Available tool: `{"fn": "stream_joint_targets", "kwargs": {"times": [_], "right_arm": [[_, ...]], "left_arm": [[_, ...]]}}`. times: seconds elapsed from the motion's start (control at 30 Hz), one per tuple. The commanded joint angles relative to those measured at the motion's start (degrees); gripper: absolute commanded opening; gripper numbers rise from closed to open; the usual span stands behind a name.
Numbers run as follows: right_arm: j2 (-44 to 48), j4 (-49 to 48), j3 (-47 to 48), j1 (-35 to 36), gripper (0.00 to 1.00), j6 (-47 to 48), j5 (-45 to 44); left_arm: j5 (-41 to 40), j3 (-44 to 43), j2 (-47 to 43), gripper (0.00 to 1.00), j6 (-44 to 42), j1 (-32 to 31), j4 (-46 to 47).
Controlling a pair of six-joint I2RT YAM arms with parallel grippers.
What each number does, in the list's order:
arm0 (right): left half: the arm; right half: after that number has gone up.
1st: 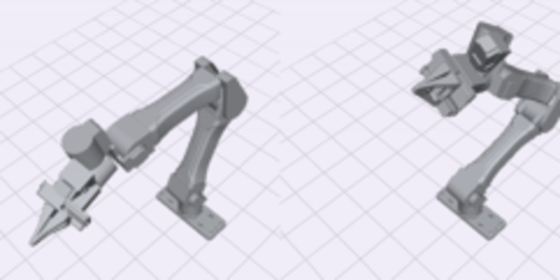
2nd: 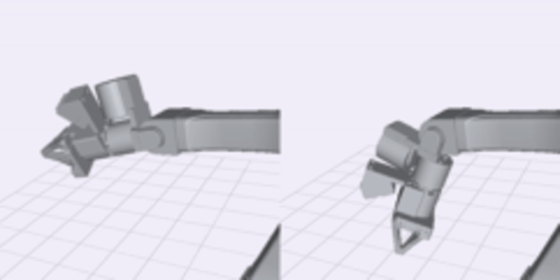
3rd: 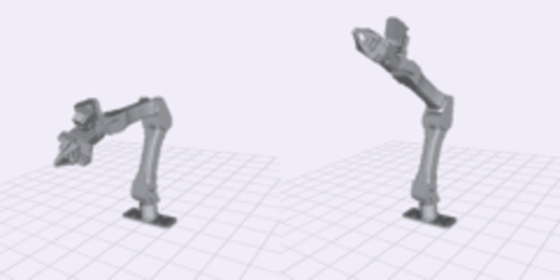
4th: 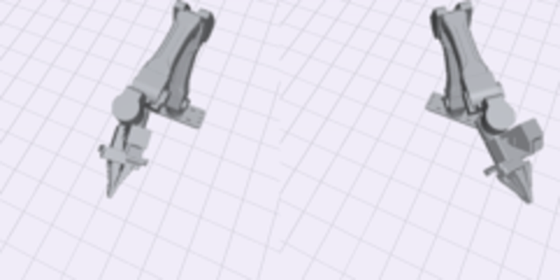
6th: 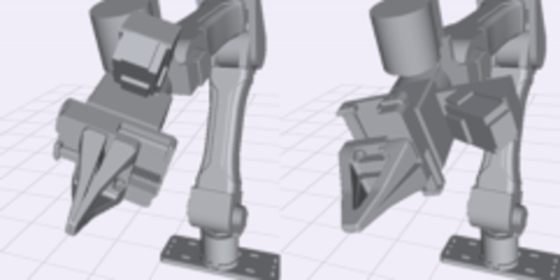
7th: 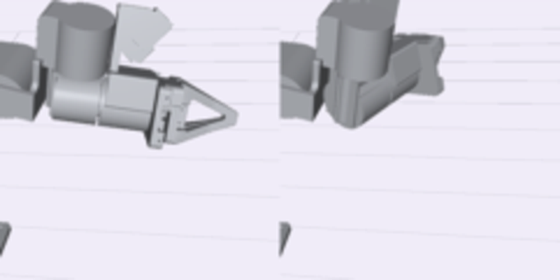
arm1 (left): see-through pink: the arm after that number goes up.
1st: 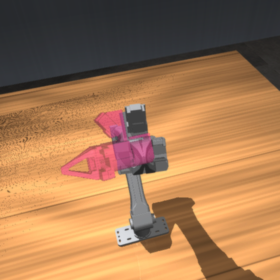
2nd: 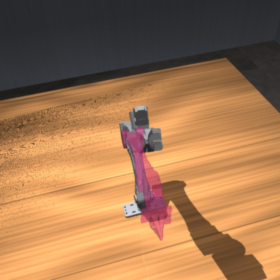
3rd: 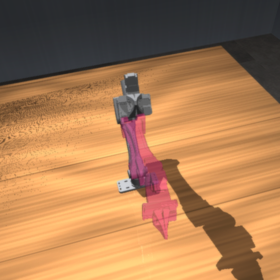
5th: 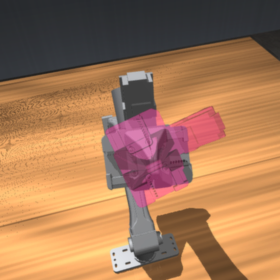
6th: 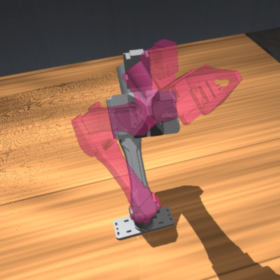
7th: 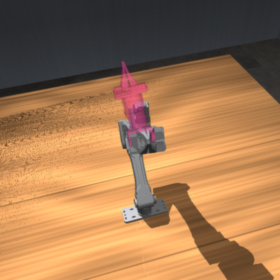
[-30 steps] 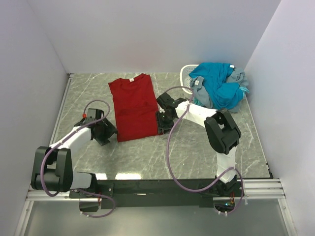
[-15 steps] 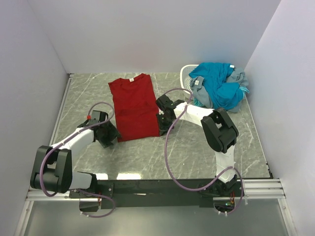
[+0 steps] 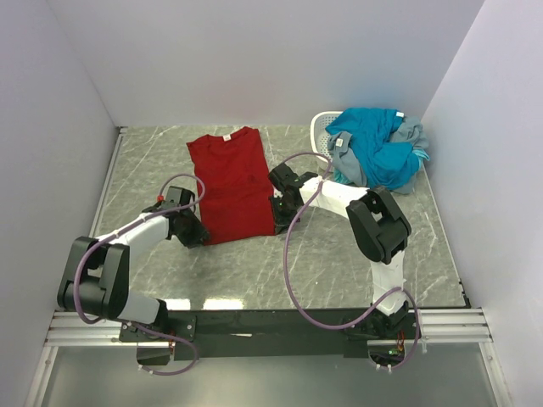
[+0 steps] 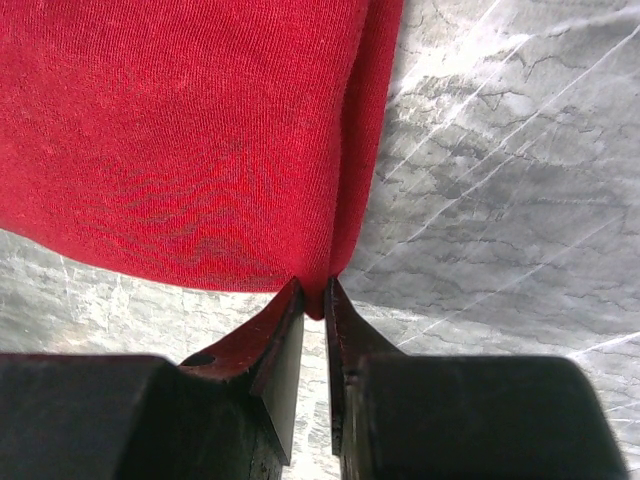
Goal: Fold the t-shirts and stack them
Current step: Fold the tshirt
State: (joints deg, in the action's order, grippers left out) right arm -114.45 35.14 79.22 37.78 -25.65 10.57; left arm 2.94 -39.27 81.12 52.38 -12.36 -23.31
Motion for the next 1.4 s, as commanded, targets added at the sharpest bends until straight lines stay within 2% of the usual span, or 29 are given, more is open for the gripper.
{"fn": "stream_joint_targets", "kwargs": {"times": [0.0, 0.13, 0.2, 0.27, 0.3, 0.43, 0.77, 1.0, 1.37], "right_arm": [[0.4, 0.5, -0.1, 0.5, 0.19, 0.9, -1.5], [0.4, 0.5, 0.2, 0.5, 0.16, 0.8, -1.4], [0.4, 0.8, 0.5, 0.5, 0.14, 0.8, -1.3], [0.4, 0.9, 0.8, 0.5, 0.1, 0.6, -1.3], [0.5, 1.0, 1.0, 0.5, 0.09, 0.6, -1.2], [0.7, 2.1, 2.0, 0.5, 0.0, 0.6, -1.8], [4.8, 4.2, 1.3, 0.4, 0.0, -1.0, -4.1], [6.7, 4.5, 0.3, 0.5, 0.0, -1.8, -4.2], [18.4, 10.1, -3.3, 2.5, 0.0, -4.1, -6.8]], "left_arm": [[-2.4, 0.1, 1.6, 0.34, 0.3, -0.9, -1.4], [-2.2, 0.8, 2.5, 0.26, 0.2, -1.1, -1.0], [-1.5, 1.3, 3.2, 0.17, 0.1, -1.1, -0.7], [-1.1, 2.1, 3.9, 0.03, -0.2, -1.2, -0.2], [-0.9, 2.3, 3.9, 0.01, -0.3, -1.2, 0.0], [-2.8, 2.2, 1.9, 0.01, -0.9, -1.2, -1.1], [-8.1, 1.5, -6.0, 0.01, -1.5, -1.2, -7.4], [-6.4, 1.8, -9.1, 0.0, -1.6, -1.2, -7.9], [-1.1, 0.9, -22.2, 0.01, -0.7, -1.3, -18.8]]}}
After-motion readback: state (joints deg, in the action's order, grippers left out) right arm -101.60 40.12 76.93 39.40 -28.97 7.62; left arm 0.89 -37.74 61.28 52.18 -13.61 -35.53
